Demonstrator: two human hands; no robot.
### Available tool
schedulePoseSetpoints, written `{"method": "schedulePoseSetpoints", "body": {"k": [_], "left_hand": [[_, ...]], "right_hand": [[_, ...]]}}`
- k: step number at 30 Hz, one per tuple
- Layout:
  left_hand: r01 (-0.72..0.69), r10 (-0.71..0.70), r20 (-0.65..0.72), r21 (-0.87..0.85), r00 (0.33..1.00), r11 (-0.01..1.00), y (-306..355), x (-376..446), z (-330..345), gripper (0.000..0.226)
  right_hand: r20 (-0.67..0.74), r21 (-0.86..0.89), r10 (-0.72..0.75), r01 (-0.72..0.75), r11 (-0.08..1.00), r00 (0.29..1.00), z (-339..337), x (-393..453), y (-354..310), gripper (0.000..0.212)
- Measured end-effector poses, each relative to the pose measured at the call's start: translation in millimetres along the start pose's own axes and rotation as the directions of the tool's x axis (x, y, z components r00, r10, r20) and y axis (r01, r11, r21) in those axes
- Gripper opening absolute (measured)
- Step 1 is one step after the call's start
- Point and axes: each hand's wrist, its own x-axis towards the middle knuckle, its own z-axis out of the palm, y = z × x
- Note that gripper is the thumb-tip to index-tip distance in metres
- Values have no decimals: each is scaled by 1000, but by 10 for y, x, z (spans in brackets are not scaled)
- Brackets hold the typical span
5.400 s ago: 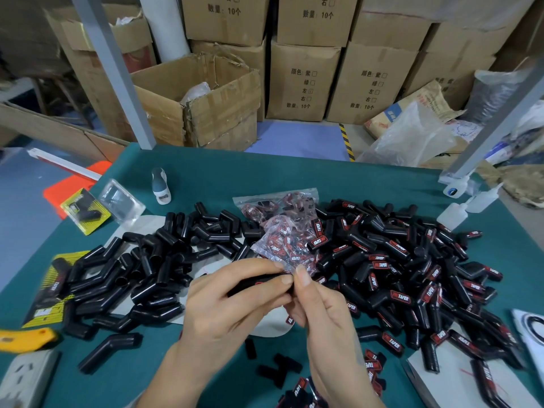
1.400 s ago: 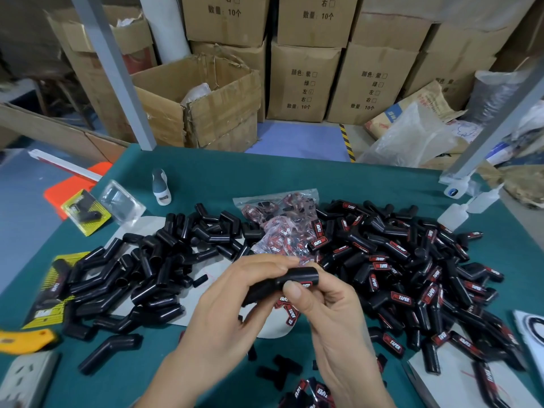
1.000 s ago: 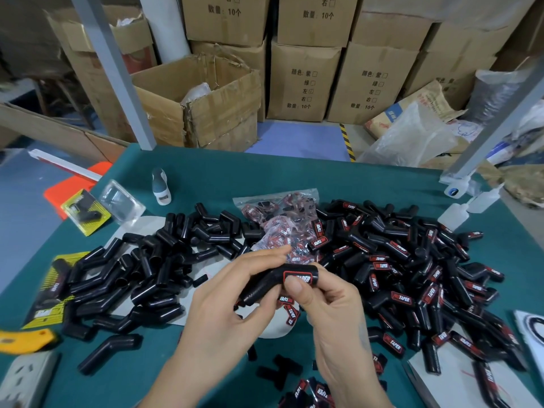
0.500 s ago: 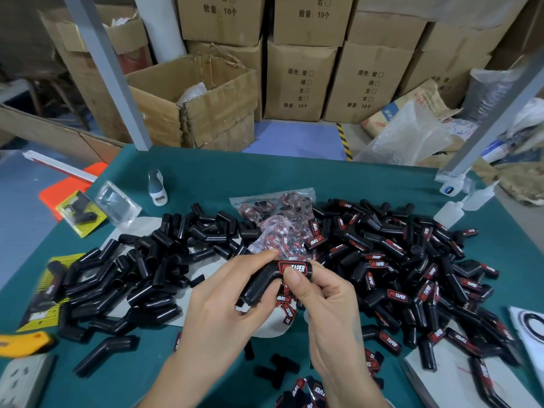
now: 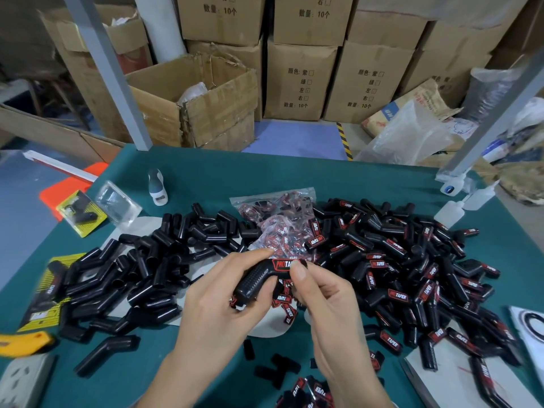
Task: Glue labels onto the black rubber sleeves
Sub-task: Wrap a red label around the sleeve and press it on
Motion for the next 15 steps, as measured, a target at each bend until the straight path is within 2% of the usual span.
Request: {"method": "schedulePoseSetpoints", "body": {"k": [5,10,15], "left_hand": [[-14,15,43,-24,999,1000,-4,18,-29,29],[-86,87,22,-49,996,995,-18,34,-10,27],[-147,147,-13,-81,989,986,-23,27,4,28]], "right_hand": [[22,-50,-32,33,998,999,-37,-16,7,49],[2,19,75,-75,997,997,-47,2,45,47],[17,-8,-10,10,1000,1000,-44,-11,36,50]]}}
